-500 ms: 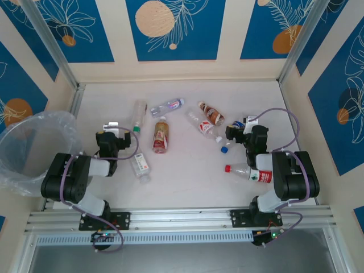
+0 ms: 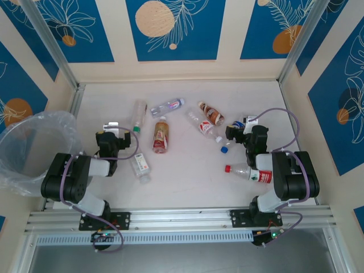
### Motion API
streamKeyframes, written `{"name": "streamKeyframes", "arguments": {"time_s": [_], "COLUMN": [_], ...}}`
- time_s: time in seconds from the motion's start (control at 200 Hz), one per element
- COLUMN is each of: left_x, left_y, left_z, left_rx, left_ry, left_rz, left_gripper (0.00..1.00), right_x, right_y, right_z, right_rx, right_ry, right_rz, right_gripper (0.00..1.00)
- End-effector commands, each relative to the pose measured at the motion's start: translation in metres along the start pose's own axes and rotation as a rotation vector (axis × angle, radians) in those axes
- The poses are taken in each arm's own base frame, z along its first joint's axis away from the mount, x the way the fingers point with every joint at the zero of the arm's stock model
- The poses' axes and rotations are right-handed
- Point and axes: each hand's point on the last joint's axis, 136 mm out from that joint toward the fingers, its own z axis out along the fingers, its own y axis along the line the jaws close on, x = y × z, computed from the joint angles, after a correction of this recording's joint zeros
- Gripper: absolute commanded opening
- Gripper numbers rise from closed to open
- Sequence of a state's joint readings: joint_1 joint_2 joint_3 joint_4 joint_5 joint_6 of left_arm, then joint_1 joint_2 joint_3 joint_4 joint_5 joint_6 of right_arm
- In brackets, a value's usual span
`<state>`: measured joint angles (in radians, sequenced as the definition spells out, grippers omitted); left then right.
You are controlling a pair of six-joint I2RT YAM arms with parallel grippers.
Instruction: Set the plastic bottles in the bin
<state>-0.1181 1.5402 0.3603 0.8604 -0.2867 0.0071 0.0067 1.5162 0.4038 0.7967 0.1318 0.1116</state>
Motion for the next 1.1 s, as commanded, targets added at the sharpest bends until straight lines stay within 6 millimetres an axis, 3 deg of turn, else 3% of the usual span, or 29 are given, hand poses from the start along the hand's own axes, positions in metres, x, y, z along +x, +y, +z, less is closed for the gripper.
{"name": "streamKeyframes", "arguments": {"time_s": [0.0, 0.395, 0.585, 0.93, 1.095], "left_x": [-0.014, -0.014, -0.017, -0.051, -0.071], "left_y": [0.001, 0.0, -0.009, 0.011, 0.016], "left_z": [0.002, 0.001, 0.001, -0.017, -0.034], "left_rx": [0.009, 0.013, 0.069, -0.034, -0.068], "left_ry": [-0.043, -0.045, -0.041, 0.015, 0.038], "left_rz": [-0.013, -0.013, 0.014, -0.019, -0.19], "left_gripper": [1.0, 0.99, 0.99, 1.0, 0.99], "right_x": [-0.006, -0.007, -0.008, -0.037, -0.048], "right_y": [-0.001, -0.001, 0.003, 0.008, 0.008], "right_z": [0.001, 0.001, 0.001, -0.026, -0.038], "right_rx": [0.004, 0.005, -0.012, 0.005, 0.031], "right_ry": [-0.024, -0.027, -0.02, -0.056, -0.023], "right_rz": [0.003, 0.0, -0.012, -0.016, 0.084], "right_gripper": [0.99, 0.99, 0.99, 0.99, 0.99]}}
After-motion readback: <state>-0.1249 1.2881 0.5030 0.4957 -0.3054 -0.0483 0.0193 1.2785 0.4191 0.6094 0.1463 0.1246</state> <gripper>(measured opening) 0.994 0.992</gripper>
